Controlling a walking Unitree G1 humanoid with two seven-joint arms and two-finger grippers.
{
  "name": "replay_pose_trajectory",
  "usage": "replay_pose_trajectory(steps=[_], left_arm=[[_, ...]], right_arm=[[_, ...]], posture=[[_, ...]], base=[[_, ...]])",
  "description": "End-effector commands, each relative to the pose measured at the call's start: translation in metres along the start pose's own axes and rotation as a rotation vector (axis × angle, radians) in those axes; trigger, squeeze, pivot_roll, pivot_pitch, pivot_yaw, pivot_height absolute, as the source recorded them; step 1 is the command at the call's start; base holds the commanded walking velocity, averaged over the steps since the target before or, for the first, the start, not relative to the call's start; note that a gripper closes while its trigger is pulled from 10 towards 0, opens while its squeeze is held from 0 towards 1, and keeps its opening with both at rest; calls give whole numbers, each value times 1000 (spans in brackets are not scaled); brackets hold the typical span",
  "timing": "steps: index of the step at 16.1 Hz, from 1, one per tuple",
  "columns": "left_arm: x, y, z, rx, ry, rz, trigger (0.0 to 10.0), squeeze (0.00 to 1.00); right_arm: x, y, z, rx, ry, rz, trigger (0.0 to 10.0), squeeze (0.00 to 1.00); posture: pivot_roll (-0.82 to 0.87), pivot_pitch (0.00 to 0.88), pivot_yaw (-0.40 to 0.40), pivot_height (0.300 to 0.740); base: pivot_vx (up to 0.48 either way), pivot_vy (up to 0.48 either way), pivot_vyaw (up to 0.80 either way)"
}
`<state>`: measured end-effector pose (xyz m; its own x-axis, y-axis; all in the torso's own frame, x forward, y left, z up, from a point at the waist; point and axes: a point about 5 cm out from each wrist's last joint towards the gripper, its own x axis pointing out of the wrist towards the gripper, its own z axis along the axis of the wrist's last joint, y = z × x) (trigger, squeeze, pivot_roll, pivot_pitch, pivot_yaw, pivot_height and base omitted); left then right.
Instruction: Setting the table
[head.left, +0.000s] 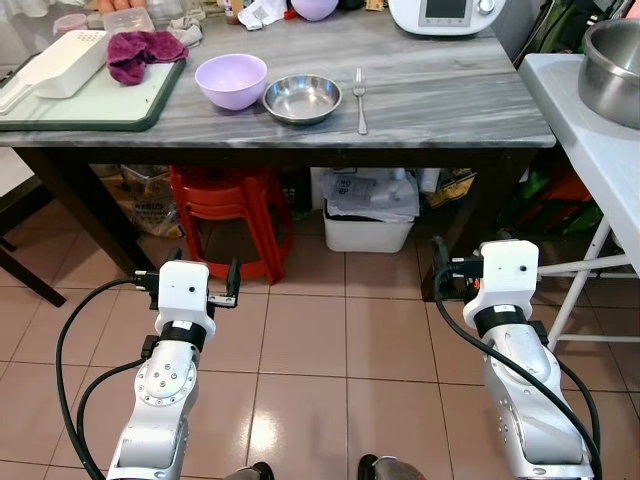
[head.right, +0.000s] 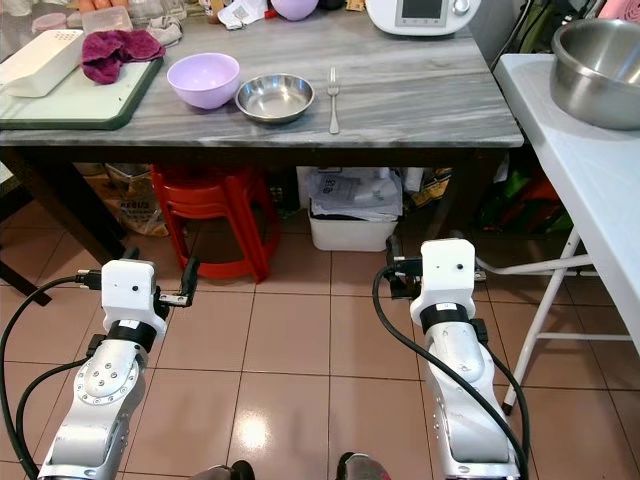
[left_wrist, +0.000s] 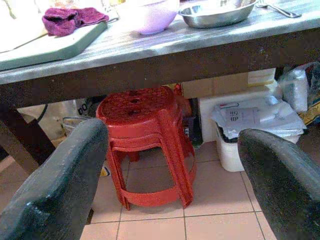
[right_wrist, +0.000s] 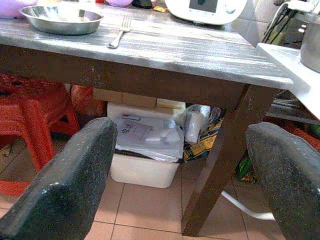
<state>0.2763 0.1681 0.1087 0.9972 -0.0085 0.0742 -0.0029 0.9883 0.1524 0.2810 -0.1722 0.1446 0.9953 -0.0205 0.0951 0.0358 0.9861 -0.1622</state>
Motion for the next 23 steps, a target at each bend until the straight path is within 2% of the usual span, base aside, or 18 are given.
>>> replay_pose_trajectory(steps=[1,4,5,6,14,23], left_arm=[[-1,2,-1,9,6,4,10000,0],[-1,2,-1,9,6,4,10000,0],[-1,2,-1,9,5,3,10000,0],[3,-1,2,7,-10,-23,10000,0],[6,-2,6,-1,-31,-45,10000,0],[7,-5,7,-4,-33,-83,10000,0]], right_arm=[[0,0,-1,1,10,0,10000,0],[0,0,-1,1,10,0,10000,0],[1,1,-1,6,8,5,10000,0],[8,5,2,17,-15,26,10000,0],[15,12,5,16,-36,58,10000,0],[15,17,5,34,-43,82,10000,0]], posture=[[-143,154,28,740],[-143,154,28,740],[0,0,0,740],[-130,157,51,740],[-127,157,44,740],[-131,153,44,740]], base=[[0,0,0],[0,0,0],[0,0,0],[0,0,0],[0,0,0],[0,0,0]])
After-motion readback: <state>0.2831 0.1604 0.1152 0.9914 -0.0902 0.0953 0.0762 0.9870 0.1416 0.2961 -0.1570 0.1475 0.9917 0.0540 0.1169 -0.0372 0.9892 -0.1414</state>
